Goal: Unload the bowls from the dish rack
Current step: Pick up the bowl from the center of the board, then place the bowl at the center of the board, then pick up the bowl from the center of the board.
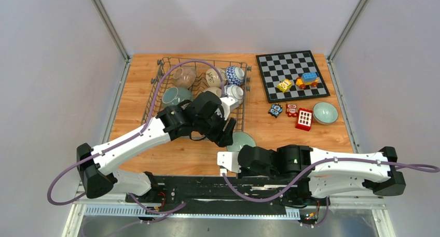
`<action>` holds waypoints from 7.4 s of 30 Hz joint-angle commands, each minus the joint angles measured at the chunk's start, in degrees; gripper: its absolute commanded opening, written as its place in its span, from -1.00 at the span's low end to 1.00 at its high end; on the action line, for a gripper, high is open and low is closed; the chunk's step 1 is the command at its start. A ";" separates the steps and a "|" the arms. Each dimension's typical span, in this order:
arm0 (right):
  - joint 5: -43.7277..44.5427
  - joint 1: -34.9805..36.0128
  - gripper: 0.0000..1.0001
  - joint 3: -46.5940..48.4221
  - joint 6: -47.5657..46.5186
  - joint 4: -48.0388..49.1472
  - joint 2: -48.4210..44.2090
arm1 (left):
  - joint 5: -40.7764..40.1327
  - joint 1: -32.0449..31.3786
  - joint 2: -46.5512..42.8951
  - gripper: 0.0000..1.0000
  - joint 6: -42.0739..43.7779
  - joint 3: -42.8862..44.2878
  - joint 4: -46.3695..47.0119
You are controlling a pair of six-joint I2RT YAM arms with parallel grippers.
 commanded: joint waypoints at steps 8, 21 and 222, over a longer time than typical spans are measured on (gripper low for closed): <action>4.11 0.87 -0.93 3.48 -3.51 -1.06 1.27 | 0.21 -2.85 4.37 -0.18 3.92 4.87 -5.38; 6.06 0.96 -0.93 4.36 -5.84 -1.77 3.18 | -2.16 -4.97 11.13 -0.92 6.22 10.00 -10.31; 12.33 -89.62 -0.81 17.13 23.15 6.40 47.11 | -15.01 1.85 -20.69 0.96 -12.94 -31.71 22.50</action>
